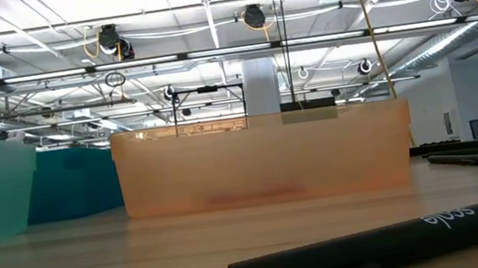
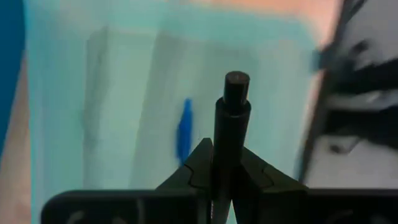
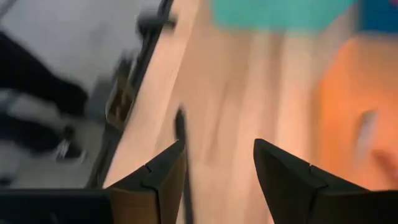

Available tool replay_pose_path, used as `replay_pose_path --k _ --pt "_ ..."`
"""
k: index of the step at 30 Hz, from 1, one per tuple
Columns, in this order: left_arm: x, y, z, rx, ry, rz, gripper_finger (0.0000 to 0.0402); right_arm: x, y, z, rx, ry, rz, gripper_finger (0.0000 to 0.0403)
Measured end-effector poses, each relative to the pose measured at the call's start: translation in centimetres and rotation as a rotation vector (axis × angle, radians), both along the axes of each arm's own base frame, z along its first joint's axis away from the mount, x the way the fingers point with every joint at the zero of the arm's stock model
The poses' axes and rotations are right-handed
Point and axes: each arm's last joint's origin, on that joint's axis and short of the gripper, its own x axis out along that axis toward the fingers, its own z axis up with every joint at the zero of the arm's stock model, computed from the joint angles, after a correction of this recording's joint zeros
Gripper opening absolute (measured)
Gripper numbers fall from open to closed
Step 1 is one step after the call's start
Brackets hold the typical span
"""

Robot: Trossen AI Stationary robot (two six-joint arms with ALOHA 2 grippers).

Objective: Sort crayons/erasers/pens/pencils in bins
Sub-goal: Put the black pen into the green bin

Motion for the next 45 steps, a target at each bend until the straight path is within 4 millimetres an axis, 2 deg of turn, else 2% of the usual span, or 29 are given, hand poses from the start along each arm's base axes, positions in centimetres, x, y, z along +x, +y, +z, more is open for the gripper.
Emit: replay_pose_path --k 4,6,10,15,21,27,31,36,39,41,43,45 --pt "0.6 -0.9 -3.4 0.119 0.126 -0.067 0.0039 0.3 1.8 -4.5 -0.007 0.166 0.101 0.0183" --pt "0.7 -1.1 -4.7 0.159 0.191 -0.083 0.0041 0.2 2.5 -6.1 -0.028 0.205 0.118 0.0186" --pt "0.9 -1.4 -6.6 0.211 0.267 -0.077 0.0043 0.5 3.4 -6.9 -0.039 0.206 0.138 0.0189" --pt "0.7 -1.6 -6.9 0.225 0.277 -0.091 0.0057 0.7 3.5 -8.6 -0.064 0.237 0.134 0.0178" --pt "-0.6 -1.0 -5.1 0.227 0.285 -0.048 0.0138 0.7 3.3 -10.7 -0.091 0.274 0.13 0.0153" --pt "-3.0 0.2 -1.3 0.201 0.218 0.061 0.0217 0.0 2.7 -11.5 -0.108 0.29 0.106 0.0114" --pt "-4.6 0.9 1.6 0.14 -0.004 0.244 0.0228 -0.6 2.2 -12.5 -0.099 0.326 0.063 0.0079" --pt "-6.5 1.5 4.3 0.091 -0.476 0.488 0.0217 -0.8 2.0 -13.0 -0.077 0.318 0.047 0.0033" --pt "-6.8 1.6 4.9 0.09 -0.656 0.557 0.0213 -0.6 2.2 -12.1 -0.067 0.291 0.047 0.0018" --pt "-6.5 1.7 4.9 0.085 -0.684 0.592 0.0215 -0.4 2.3 -11.0 -0.056 0.26 0.042 0.0018" --pt "-6.1 1.9 4.9 0.079 -0.687 0.622 0.0224 -0.5 2.2 -9.5 -0.048 0.233 0.017 0.0018" --pt "-5.3 2.0 5.0 0.073 -0.697 0.638 0.0239 -0.2 2.0 -6.7 0.007 0.132 -0.019 0.0024"
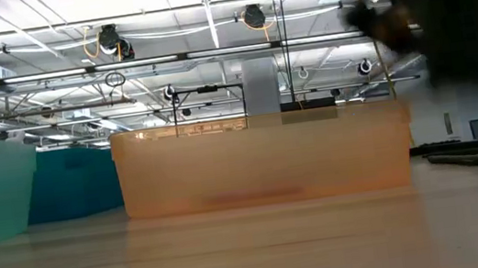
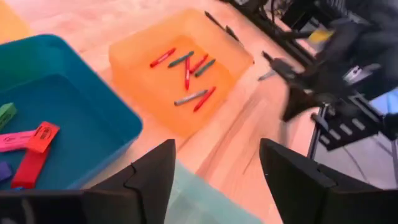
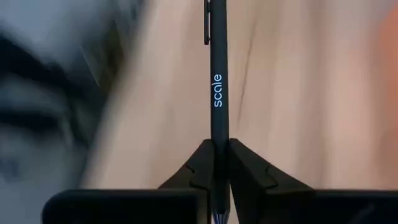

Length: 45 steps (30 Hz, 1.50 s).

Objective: Sort crayons/erasers/pens/pencils in bins
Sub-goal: Put the black pen into the green bin

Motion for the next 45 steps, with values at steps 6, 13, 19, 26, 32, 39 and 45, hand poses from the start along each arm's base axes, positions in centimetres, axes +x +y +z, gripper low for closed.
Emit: replay_pose_path --k 6,13,19,26,32,39,45 --pt "3.1 0.4 2.0 0.121 -0.098 -0.117 0.03 -0.3 -2.1 8.6 0.111 -0.347 -0.194 0.0025" --pt "7.3 2.7 7.4 0.342 -0.365 -0.31 0.0335 -1.6 -6.1 17.4 0.039 -0.795 -0.36 0.0024" --pt "9.7 6.0 11.2 0.502 -0.67 -0.39 0.0307 -0.6 -9.1 20.8 0.019 -1.045 -0.347 0.0024" --pt "12.0 7.4 11.0 0.501 -0.742 -0.43 0.0286 2.1 -10.6 20.1 0.141 -1.147 -0.303 0.0024" --pt "13.5 7.1 10.3 0.52 -0.765 -0.426 0.0285 3.5 -10.9 18.7 0.146 -1.116 -0.326 0.0024" --pt "14.0 7.6 10.3 0.521 -0.786 -0.39 0.024 3.7 -10.9 18.4 0.179 -1.094 -0.314 0.0024" --pt "14.2 8.0 10.2 0.507 -0.772 -0.382 0.0076 3.7 -11.0 18.5 0.167 -1.104 -0.319 0.0024"
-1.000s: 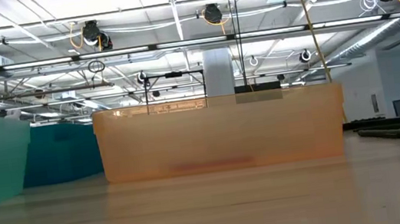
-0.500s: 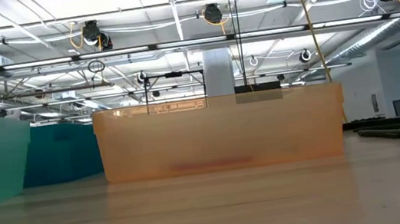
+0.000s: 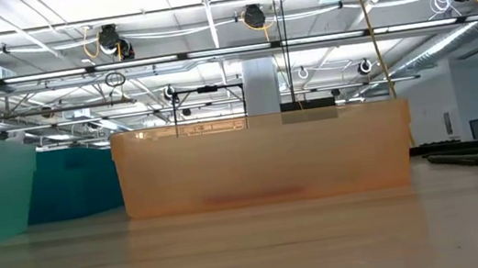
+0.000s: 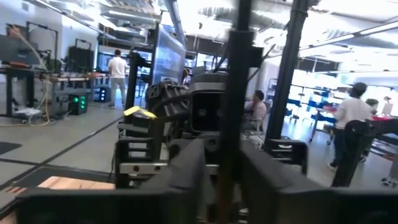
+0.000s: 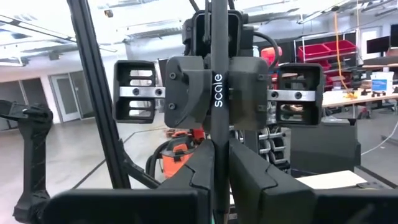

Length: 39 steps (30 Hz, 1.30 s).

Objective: Sort crayons/erasers/pens/pencils in bins
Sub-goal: Put the black pen into the green bin

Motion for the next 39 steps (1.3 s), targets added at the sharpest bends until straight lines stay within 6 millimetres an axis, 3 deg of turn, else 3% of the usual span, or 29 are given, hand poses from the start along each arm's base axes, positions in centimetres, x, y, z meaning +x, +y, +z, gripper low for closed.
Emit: replay_pose_path --k 2,5,8,11,14,18,24,30,35,39 --pt "0.0 0.0 0.0 0.005 0.006 -0.01 0.0031 0.0 0.0 0.0 0.001 0.0 -0.002 0.0026" --pt "0.0 0.0 -0.2 0.006 0.023 -0.01 0.0032 0.0 0.0 -0.1 0.009 0.007 -0.017 0.0047" --pt "-0.5 0.2 -0.4 0.002 0.084 -0.012 0.0035 -0.1 -0.1 -0.2 0.0 0.04 -0.023 0.0092" --pt "-1.5 0.3 -0.1 -0.012 0.238 -0.02 0.0034 -1.0 -0.4 -0.2 -0.037 0.144 -0.08 0.0142" --pt "-3.0 -0.6 -0.7 -0.016 0.498 -0.057 0.0034 -2.8 -0.7 0.1 -0.092 0.302 -0.085 0.0179" --pt "-5.6 -2.7 -3.5 -0.03 0.88 -0.118 0.0034 -5.2 -0.6 -0.8 -0.14 0.544 -0.09 0.0194" --pt "-8.9 -6.6 -8.7 -0.196 1.338 -0.189 0.0034 -7.5 -0.3 -3.4 -0.218 0.848 -0.09 0.0186" --pt "-10.1 -10.2 -14.5 -0.133 1.582 -0.15 0.0034 -8.7 -0.5 -4.5 -0.188 0.983 -0.132 0.0185" --pt "-9.8 -11.1 -19.0 -0.03 1.728 -0.048 0.0041 -10.3 -0.5 -5.6 -0.125 1.197 -0.049 0.019" --pt "-9.5 -11.3 -21.8 0.021 1.813 0.016 0.0058 -11.1 1.6 -7.3 -0.07 1.377 0.067 0.0193"
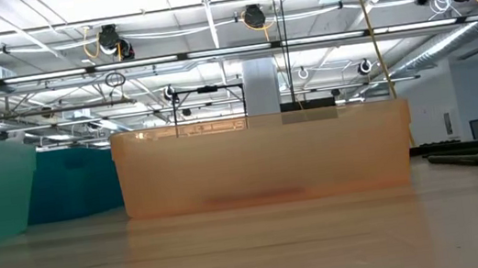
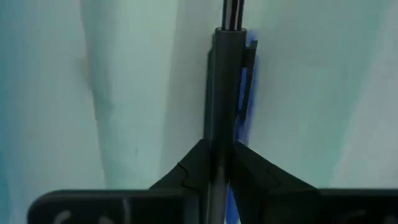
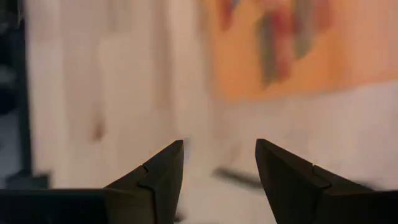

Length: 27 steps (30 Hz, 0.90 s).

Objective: Sort crayons/erasers/pens/pencils in bins
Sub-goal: Put the black pen into the green bin

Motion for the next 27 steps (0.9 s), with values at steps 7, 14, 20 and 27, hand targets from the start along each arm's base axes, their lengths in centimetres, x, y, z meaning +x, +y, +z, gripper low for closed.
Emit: replay_pose_path --k 7,14,20,27 --pt "0.1 0.2 -2.5 0.075 0.132 0.015 0.0068 0.3 5.8 -5.2 0.112 0.193 -0.131 0.0189" --pt "-0.6 1.4 -0.9 0.126 0.137 -0.002 0.0125 -1.2 8.5 -7.1 0.187 0.252 -0.506 0.0203" --pt "-1.4 2.5 1.9 0.107 0.076 -0.012 0.0197 -3.3 8.4 -6.5 0.206 0.377 -0.892 0.0208" --pt "-2.3 4.2 5.4 0.101 -0.12 0.056 0.0233 -5.1 5.6 -7.3 0.092 0.444 -1.201 0.0183"
